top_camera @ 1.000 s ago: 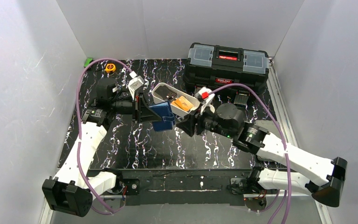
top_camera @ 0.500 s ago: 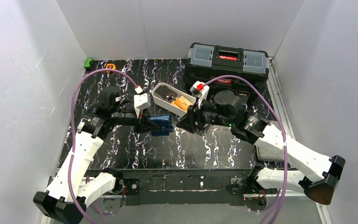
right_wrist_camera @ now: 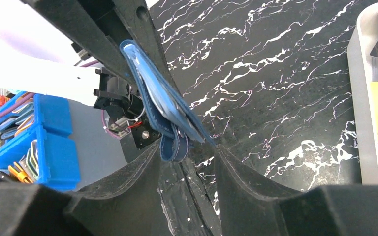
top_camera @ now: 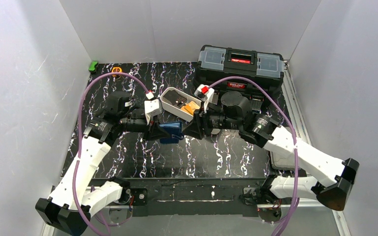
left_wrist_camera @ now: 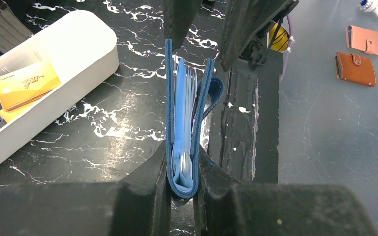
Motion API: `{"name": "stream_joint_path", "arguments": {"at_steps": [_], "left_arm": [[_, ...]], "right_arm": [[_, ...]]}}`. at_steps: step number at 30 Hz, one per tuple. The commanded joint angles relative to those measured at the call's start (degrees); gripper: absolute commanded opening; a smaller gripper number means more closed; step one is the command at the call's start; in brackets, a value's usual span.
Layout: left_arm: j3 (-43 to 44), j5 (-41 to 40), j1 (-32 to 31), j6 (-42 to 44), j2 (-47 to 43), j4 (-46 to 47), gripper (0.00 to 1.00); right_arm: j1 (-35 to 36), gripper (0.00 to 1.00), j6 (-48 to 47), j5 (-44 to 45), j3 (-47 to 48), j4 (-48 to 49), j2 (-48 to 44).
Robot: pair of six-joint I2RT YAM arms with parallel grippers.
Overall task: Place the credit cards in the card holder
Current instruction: Close the card holder at the center of the board.
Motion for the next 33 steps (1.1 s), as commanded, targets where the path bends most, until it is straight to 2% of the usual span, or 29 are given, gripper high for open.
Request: {"name": "stream_joint_path", "arguments": {"at_steps": [1,12,19,27,33], "left_arm": [[2.32,0.85,-0.56,0.29,-0.77,-0.46,0.00],[2.20,1.11,-0.98,-0.95,-1.22,-0.79,0.00],[2.15,0.31,-1.09,-1.19,-1.46,-0.40,0.00],[2.56,-3.09,-1.11,-2.64,-0.86,0.58,0.00],[0.21,-6.44,-1.84,-3.21,-2.80,4.19,0.00]], "right_arm": [[0.41,0.50,0.00,-1.53,3.77,1.73,2.67],[0.78,0.43,0.35,-1.03,4.95,0.10,5.31],[2.16,0.29,-0.79,0.58,6.30,-1.71,7.61],[5.82,0.01,-1.71,11.60,5.79,-3.99,8.50],[5.92,0.01,5.70,24.80,2.14,-1.39,5.58]]}}
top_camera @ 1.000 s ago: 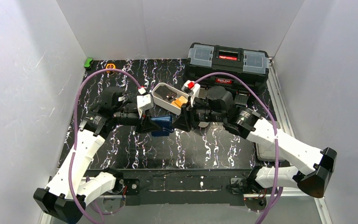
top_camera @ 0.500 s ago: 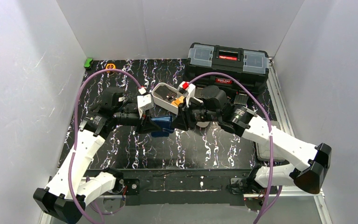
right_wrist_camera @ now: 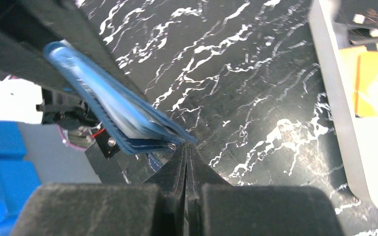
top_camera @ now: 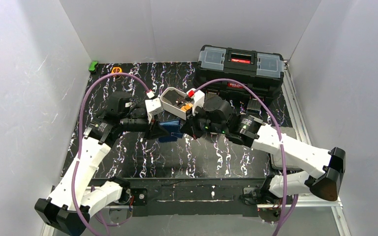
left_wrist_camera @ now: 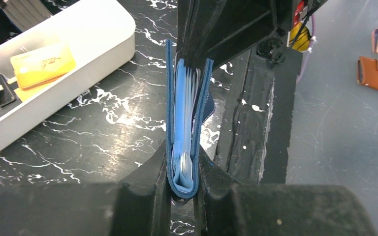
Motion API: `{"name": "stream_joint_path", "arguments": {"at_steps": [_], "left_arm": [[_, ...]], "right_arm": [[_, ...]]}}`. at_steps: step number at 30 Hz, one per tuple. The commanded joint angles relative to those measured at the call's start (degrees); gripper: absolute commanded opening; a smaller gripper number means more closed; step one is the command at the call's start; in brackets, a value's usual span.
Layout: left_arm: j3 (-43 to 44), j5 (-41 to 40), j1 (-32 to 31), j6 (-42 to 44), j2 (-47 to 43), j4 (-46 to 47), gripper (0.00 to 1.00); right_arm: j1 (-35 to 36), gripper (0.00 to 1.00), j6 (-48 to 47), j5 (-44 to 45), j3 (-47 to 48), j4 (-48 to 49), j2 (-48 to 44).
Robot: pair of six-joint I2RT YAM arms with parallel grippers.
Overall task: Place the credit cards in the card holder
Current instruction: Close the card holder at the center of the board.
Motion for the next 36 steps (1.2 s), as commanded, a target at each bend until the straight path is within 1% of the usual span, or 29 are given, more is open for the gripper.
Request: {"name": "stream_joint_path", "arguments": {"at_steps": [1,5,9,10,11,12,14,16,18,20,24,25,30,32,34,36], "left_arm": [[-0.54,-1.81,-1.36,-0.76,-3.05,5.38,0.00],[-1.14,-7.10,-2.21,0.82,-3.51,7.33,0.00],[-0.90,-8.88,-2.63,2.27,-2.80,7.95,0.00],[-1.01,-9.30,-2.90,2.60,-2.72,7.93,0.00],[-1.29,-9.66,-3.32,3.24,-2.81,7.98,0.00],[-1.95,-10.07,-3.80,4.09,-3.10,8.06,0.00],[-3.57,-11.58,-5.34,6.60,-3.61,8.52,0.00],[-4.87,-12.53,-6.00,7.84,-3.87,8.61,0.00],[-5.58,-13.08,-6.39,8.51,-3.98,9.03,0.00],[-6.69,-13.88,-7.12,9.61,-4.33,9.98,0.00],[-9.44,-15.64,-8.45,12.73,-5.51,10.67,0.00],[-9.90,-15.90,-8.64,13.39,-5.96,10.78,0.00],[-11.31,-16.34,-9.77,15.37,-8.39,12.62,0.00],[-12.47,-17.41,-10.93,17.22,-9.03,13.60,0.00],[-15.31,-18.26,-12.26,20.88,-10.08,15.49,0.00],[-20.66,-20.01,-14.26,25.62,-11.17,19.08,0.00]], "right_arm": [[0.28,0.01,7.81,13.09,-2.35,2.70,-3.05],[0.28,0.01,14.48,18.35,-3.34,3.25,-3.49],[0.54,0.01,15.18,19.30,-2.97,3.61,-3.93],[0.55,0.06,15.33,19.63,-2.91,3.60,-4.18],[0.55,0.16,15.36,19.86,-3.09,3.78,-4.60],[0.55,0.18,15.36,20.23,-3.32,3.87,-5.14],[0.55,0.15,15.87,21.56,-4.63,4.29,-6.59],[0.55,0.16,16.13,22.45,-5.48,3.90,-7.48],[0.55,0.22,16.27,22.88,-5.46,2.55,-7.66],[0.55,0.21,16.41,23.46,-6.03,2.32,-8.10],[0.49,0.26,16.27,25.10,-7.09,1.93,-8.99],[0.46,0.27,16.11,24.85,-7.21,1.92,-8.98],[0.50,0.41,14.19,21.02,-7.84,3.64,-7.90],[0.52,0.43,13.78,20.35,-7.85,3.91,-7.44],[0.47,0.44,13.14,22.06,-7.24,2.24,-7.27],[0.41,0.45,12.33,23.86,-7.44,1.38,-7.71]]}}
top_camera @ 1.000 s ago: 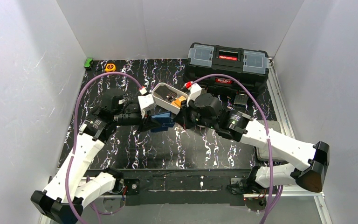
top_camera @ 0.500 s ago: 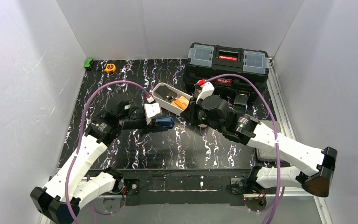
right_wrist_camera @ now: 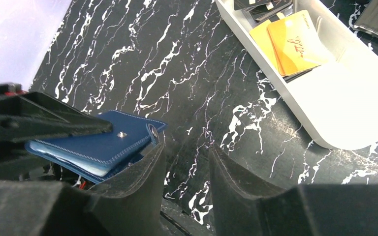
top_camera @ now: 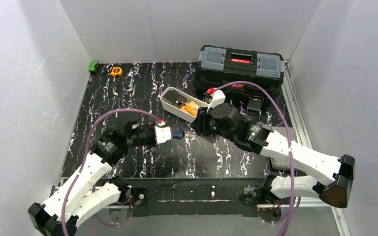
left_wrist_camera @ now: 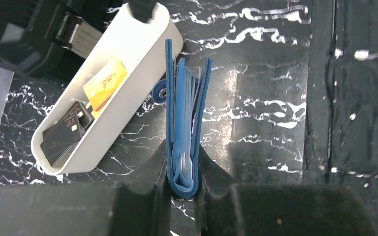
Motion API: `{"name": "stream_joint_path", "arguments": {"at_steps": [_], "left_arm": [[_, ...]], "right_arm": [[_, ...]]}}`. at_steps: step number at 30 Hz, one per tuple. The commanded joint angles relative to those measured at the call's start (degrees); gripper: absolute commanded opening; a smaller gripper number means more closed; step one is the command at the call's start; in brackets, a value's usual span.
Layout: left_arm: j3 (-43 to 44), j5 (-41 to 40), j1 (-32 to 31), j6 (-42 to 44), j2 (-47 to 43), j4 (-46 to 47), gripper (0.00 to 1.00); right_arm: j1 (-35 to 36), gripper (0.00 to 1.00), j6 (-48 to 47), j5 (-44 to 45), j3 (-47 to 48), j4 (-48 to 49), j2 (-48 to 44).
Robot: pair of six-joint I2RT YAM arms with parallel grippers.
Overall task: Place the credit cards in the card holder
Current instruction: Close the card holder at the center of the board.
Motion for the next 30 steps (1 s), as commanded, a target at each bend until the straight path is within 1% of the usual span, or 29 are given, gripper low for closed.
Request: {"name": "stream_joint_path", "arguments": {"at_steps": [1,4,6,9,12,13,14,16,17,18,19,20,22,25,27,30], "left_arm": [[-10.76,-3.76,-4.16,11.32,-2.78,8.80,0.00],[-23.09,-8.52,-7.35,19.95,-4.02,21.08,0.00],[-29.43,-10.23,-8.59,26.85,-3.03,28.73,0.00],[-33.60,-11.13,-9.08,32.74,2.53,35.97,0.00],[-34.58,-13.93,-9.26,33.70,8.34,43.38,0.00],[-34.54,-14.71,-9.30,33.21,9.66,44.55,0.04],[-34.53,-15.37,-9.51,32.99,10.35,44.65,0.12],[-35.37,-16.01,-10.22,33.40,9.47,43.08,0.22],[-36.02,-15.96,-10.49,33.77,8.20,41.38,0.32],[-36.63,-15.94,-10.73,33.98,6.43,39.48,0.56],[-37.25,-15.80,-10.86,34.01,4.62,37.17,0.91],[-37.73,-15.42,-10.91,33.99,2.59,34.83,0.97],[-38.45,-14.38,-10.99,33.35,-1.88,30.25,0.98],[-38.21,-14.06,-11.00,30.17,-7.98,26.59,0.98],[-35.55,-15.12,-11.03,26.42,-9.35,21.10,0.98],[-28.51,-15.98,-11.01,18.71,-9.00,12.00,0.98]], "right_arm": [[-0.16,0.45,-2.19,2.84,0.15,0.14,-0.74],[-0.59,0.46,-1.05,3.79,-1.55,-0.56,-2.00],[-0.70,0.46,-0.05,4.12,-3.63,-0.58,-3.13],[-1.07,0.46,0.86,4.79,-5.99,-0.57,-4.80],[-1.84,0.46,1.48,4.91,-8.15,-0.41,-5.93],[-2.03,0.46,1.51,4.78,-8.73,-0.34,-6.04],[-2.29,0.46,1.58,4.62,-9.13,-0.31,-6.09],[-2.89,0.46,1.53,3.95,-9.88,-0.34,-5.82],[-3.28,0.46,1.40,3.64,-10.08,-0.35,-5.61],[-3.60,0.46,1.24,3.28,-10.12,-0.40,-5.43],[-3.97,0.46,0.97,3.02,-10.36,-0.36,-5.33],[-4.34,0.47,0.79,2.53,-10.55,-0.17,-5.09],[-5.09,0.47,0.36,1.45,-10.68,0.35,-4.34],[-5.93,0.48,-0.40,-0.50,-10.52,1.13,-2.74],[-6.21,0.48,-1.15,-1.74,-10.11,2.10,-0.83],[-6.41,0.48,-2.46,-4.09,-8.88,3.86,2.81]]}}
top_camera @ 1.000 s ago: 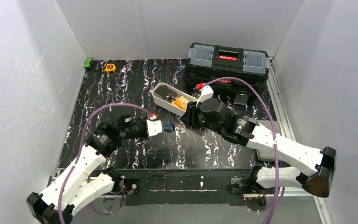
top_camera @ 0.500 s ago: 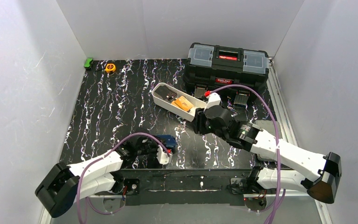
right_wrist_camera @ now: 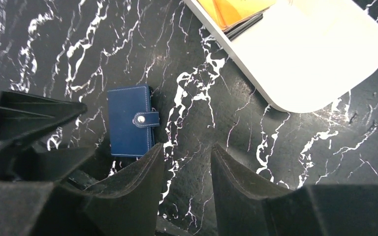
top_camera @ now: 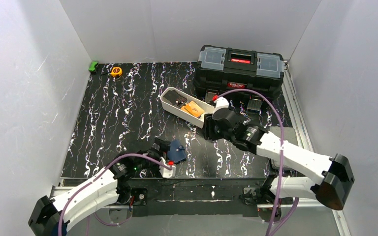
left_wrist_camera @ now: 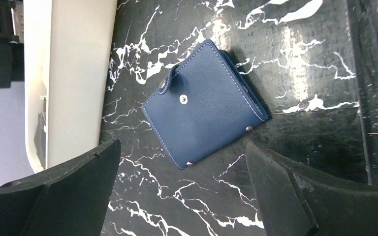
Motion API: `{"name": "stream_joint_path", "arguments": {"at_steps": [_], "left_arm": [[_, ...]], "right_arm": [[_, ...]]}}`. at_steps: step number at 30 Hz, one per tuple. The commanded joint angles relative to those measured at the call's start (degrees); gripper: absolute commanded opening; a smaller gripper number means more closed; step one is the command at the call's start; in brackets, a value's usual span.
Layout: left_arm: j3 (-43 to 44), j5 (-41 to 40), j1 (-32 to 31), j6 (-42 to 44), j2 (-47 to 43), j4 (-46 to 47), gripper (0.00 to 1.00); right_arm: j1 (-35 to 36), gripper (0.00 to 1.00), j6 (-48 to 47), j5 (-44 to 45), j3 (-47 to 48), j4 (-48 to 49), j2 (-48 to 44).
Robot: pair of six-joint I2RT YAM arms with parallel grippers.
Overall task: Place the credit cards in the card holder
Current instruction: Close the card holder at the center of the board.
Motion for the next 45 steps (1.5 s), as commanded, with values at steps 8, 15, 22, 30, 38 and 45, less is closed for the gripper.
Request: {"name": "stream_joint_path", "arguments": {"at_steps": [8,15,22,30,38,45], "left_arm": [[25.84,0.49,4.92,-39.22,11.42,-28.32,0.98],[28.61,4.93,18.87,-51.16,20.81,-30.48,0.68],[25.88,3.11,19.68,-56.36,22.54,-21.88,0.57],[21.63,6.20,27.47,-45.23,24.26,-18.48,0.36],[19.06,11.25,29.48,-36.94,21.95,-17.48,0.25],[19.79,12.36,30.06,-35.55,21.54,-17.96,0.24]], "right_arm": [[-0.26,0.47,-5.44,-10.76,5.12,8.74,13.21],[1.05,0.62,-8.23,-15.94,6.10,12.40,16.15],[4.63,0.66,-11.36,-13.90,13.44,7.42,23.40],[7.21,0.62,-13.39,-10.87,18.00,1.79,30.36],[7.30,0.57,-14.14,-10.21,20.68,-1.47,33.91],[7.31,0.57,-14.28,-11.51,20.17,-1.55,34.80]]}}
